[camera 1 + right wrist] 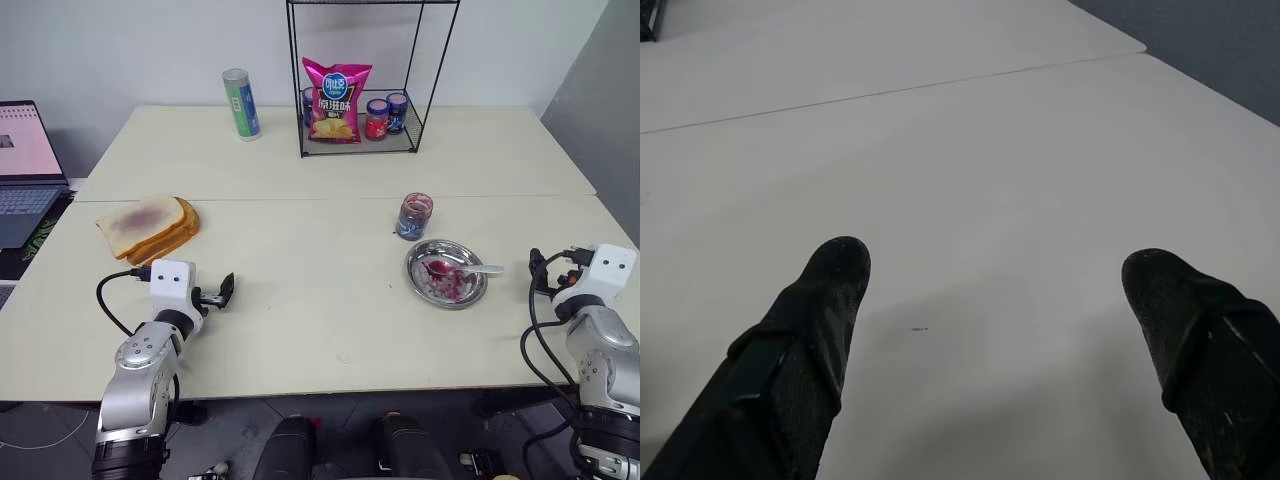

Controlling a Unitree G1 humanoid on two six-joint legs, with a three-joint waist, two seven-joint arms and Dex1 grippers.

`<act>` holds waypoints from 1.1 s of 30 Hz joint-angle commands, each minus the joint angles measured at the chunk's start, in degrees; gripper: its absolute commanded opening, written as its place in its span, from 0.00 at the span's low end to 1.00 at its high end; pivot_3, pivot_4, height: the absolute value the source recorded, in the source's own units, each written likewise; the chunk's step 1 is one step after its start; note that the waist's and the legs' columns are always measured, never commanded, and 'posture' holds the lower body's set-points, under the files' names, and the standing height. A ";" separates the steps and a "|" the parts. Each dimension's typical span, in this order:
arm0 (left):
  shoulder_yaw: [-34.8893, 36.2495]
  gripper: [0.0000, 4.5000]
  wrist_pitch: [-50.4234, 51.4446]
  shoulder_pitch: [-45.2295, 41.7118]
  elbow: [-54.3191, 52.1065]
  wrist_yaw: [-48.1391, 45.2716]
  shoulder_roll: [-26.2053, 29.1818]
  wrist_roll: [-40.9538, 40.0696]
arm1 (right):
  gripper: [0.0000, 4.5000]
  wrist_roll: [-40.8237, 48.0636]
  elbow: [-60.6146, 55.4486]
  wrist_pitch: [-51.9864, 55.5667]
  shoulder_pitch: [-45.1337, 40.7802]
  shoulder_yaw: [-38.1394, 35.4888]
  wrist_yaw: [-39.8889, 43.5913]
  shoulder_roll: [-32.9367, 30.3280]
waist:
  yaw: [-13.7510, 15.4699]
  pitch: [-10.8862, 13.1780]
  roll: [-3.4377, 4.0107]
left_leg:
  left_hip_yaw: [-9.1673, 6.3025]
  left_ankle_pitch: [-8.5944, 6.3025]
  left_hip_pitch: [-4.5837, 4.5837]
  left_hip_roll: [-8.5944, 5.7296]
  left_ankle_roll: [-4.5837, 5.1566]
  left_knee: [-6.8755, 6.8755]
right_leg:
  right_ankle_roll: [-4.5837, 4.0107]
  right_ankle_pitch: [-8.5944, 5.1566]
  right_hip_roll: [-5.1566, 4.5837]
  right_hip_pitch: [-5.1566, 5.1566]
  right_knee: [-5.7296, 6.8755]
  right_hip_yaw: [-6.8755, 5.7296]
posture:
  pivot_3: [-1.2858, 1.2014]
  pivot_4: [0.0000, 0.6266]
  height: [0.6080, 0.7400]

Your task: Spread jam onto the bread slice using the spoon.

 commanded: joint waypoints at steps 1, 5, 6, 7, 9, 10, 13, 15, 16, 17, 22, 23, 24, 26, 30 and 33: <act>-0.02 1.00 -1.37 0.00 -1.55 -0.73 0.64 0.05 | 0.98 -0.39 -0.81 -1.93 -1.14 -0.92 -0.19 -0.14 | 0.00 0.00 0.00 | 0.00 0.00 0.00 0.00 0.00 0.00 | 0.00 0.00 0.00 0.00 0.00 0.00 | 0.52 0.24 1.00; 0.36 1.00 -2.81 0.35 -1.10 -0.67 0.04 0.16 | 0.98 -0.95 -0.34 -2.57 -2.04 -0.57 -0.10 -0.57 | 0.00 0.00 0.00 | 0.00 0.00 0.00 0.00 0.00 0.00 | 0.00 0.00 0.00 0.00 0.00 0.00 | 0.52 0.24 1.00; 0.54 1.00 -3.17 0.52 -1.17 -1.11 0.00 -0.27 | 0.98 -1.19 -0.25 -2.82 -2.62 -0.22 0.17 -0.92 | -0.01 0.00 0.00 | 0.00 0.00 0.00 0.00 0.00 0.00 | 0.00 0.00 0.00 0.00 0.00 0.00 | 0.52 0.24 1.00; 0.95 1.00 -3.38 0.79 -1.55 -1.77 -0.16 -1.26 | 0.98 -1.23 -0.38 -2.81 -3.38 0.15 0.47 -1.22 | -0.02 0.00 0.00 | 0.01 0.00 0.00 0.00 0.00 0.00 | 0.00 0.00 0.00 0.00 0.00 0.00 | 0.52 0.24 1.00; 2.76 1.00 -3.59 1.42 -3.41 -2.91 -0.52 -4.12 | 0.98 0.24 -1.03 -1.83 -6.59 1.19 2.35 -1.57 | -0.07 0.00 0.00 | 0.03 0.00 0.00 0.00 0.00 0.00 | 0.00 0.00 0.00 0.00 0.00 0.02 | 0.52 0.24 1.00; 3.67 1.00 -3.58 1.50 -4.26 -3.02 -0.48 -5.11 | 0.98 1.36 -1.45 -1.25 -8.26 1.91 4.01 -1.73 | -0.15 0.00 0.00 | 0.05 0.00 0.01 0.01 0.00 0.00 | 0.00 0.00 0.00 -0.01 0.00 0.03 | 0.52 0.24 1.00; 6.29 1.00 -3.64 0.76 -6.02 -1.67 0.25 -6.12 | 0.98 6.35 -3.41 1.71 -12.98 4.25 10.27 -1.98 | -0.36 0.00 0.00 | 0.14 0.00 0.06 0.05 0.00 0.00 | -0.04 0.03 0.00 -0.02 0.02 0.06 | 0.52 0.24 1.00; 8.88 1.00 -3.04 -0.84 -7.06 0.73 0.83 -6.38 | 0.98 11.78 -6.35 5.96 -16.56 7.25 16.75 -2.70 | -0.33 0.00 0.00 | 0.12 0.00 0.10 0.09 0.00 -0.03 | -0.09 0.06 0.00 0.00 0.02 0.02 | 0.52 0.24 1.00; 10.08 1.00 -2.90 -1.64 -7.33 1.96 1.06 -6.32 | 0.98 14.21 -7.70 8.26 -17.90 8.76 19.63 -3.18 | -0.33 0.00 0.00 | 0.12 0.00 0.10 0.10 0.00 -0.04 | -0.10 0.06 0.01 -0.02 0.01 0.02 | 0.52 0.24 1.00; 11.51 1.00 -2.85 -2.71 -7.19 3.71 1.22 -6.08 | 0.98 16.71 -9.00 10.60 -19.28 10.54 22.71 -3.64 | -0.32 0.00 0.00 | 0.10 0.00 0.10 0.11 0.00 -0.05 | -0.10 0.06 0.04 -0.02 0.03 0.01 | 0.52 0.24 1.00; 17.68 1.00 -1.44 -7.39 -5.06 10.71 0.93 -6.70 | 0.98 22.57 -12.35 17.07 -22.57 18.14 31.79 -4.56 | 0.07 -0.06 -0.10 | -0.22 0.00 0.09 0.07 0.00 -0.07 | -0.10 0.06 0.04 0.11 -0.04 -0.21 | 0.52 0.24 1.00; 19.68 1.00 -0.72 -8.50 -4.28 12.85 0.70 -7.47 | 0.98 23.45 -13.09 18.02 -23.39 21.32 35.04 -4.47 | 0.08 -0.06 -0.10 | -0.26 0.00 0.08 0.03 0.00 -0.05 | -0.10 0.07 0.02 0.13 -0.04 -0.24 | 0.52 0.24 1.00; 21.38 1.00 -0.01 -9.24 -3.50 14.48 0.59 -8.14 | 0.98 23.98 -13.15 18.57 -24.18 23.88 37.54 -4.06 | 0.04 -0.06 -0.10 | -0.26 0.00 0.04 0.03 0.00 -0.03 | -0.10 0.07 0.00 0.12 -0.07 -0.25 | 0.52 0.24 1.00; 23.67 1.00 0.91 -10.07 -1.63 15.81 0.81 -9.38 | 0.98 23.79 -11.99 18.37 -25.88 28.09 41.64 -2.86 | -0.09 -0.06 -0.10 | -0.24 0.00 0.04 0.03 0.00 0.02 | -0.09 0.08 -0.04 0.11 -0.07 -0.23 | 0.52 0.24 1.00; 25.26 1.00 2.39 -11.94 1.87 15.62 0.77 -12.34 | 0.98 20.96 -7.77 15.79 -28.25 31.74 43.53 0.35 | -0.06 -0.07 -0.13 | -0.28 0.00 0.08 0.06 0.00 0.08 | -0.09 0.08 -0.02 0.12 0.00 -0.28 | 0.52 0.24 1.00; 26.36 1.00 3.96 -13.48 5.02 15.45 0.87 -15.27 | 0.98 18.95 -6.57 14.16 -28.12 33.17 43.35 2.12 | 0.22 -0.18 -0.31 | -0.34 0.00 0.07 0.04 -0.01 0.08 | -0.10 0.08 -0.02 0.15 0.00 -0.32 | 0.52 0.24 1.00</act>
